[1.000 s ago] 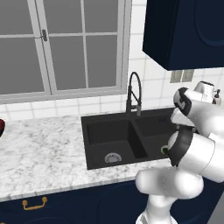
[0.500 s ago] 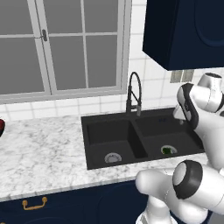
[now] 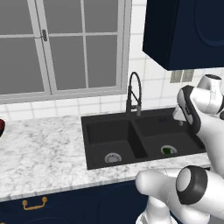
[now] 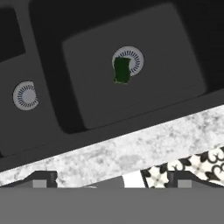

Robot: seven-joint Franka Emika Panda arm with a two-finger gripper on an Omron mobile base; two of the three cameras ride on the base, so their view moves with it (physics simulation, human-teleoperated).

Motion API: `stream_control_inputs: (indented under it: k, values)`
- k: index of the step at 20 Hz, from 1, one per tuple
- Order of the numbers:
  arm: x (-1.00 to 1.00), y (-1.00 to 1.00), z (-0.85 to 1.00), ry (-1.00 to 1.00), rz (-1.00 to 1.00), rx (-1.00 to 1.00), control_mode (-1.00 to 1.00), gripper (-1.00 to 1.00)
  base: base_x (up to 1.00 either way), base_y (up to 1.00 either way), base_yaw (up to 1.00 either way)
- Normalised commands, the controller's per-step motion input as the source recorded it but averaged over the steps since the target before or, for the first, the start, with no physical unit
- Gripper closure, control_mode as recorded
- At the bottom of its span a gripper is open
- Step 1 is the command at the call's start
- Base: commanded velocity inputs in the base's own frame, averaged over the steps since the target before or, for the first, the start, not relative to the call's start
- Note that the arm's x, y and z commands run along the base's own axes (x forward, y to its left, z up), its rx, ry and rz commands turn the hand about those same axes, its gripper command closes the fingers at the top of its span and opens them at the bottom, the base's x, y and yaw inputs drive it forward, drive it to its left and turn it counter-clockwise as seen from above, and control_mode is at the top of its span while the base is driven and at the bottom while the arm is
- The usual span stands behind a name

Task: Pick the pan and sponge and place them into the sink. Then turn on the water.

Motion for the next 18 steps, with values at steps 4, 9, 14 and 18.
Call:
stream_control_inputs:
  k: [4, 9, 14, 18]
  values:
    - [0.00, 0.00, 0.00, 0.00, 0.00, 0.00, 1.00, -1.00, -0.75, -0.08, 0.00]
    - [0.00, 0.00, 0.00, 0.00, 0.00, 0.00, 1.00, -1.00, -0.47, -0.29, -0.02]
    - [0.00, 0.00, 0.00, 0.00, 0.00, 0.00, 1.00, -1.00, 0.15, -0.23, -0.01]
    - [0.00, 0.00, 0.00, 0.00, 0.00, 0.00, 1.00, -1.00, 0.23, -0.72, 0.00]
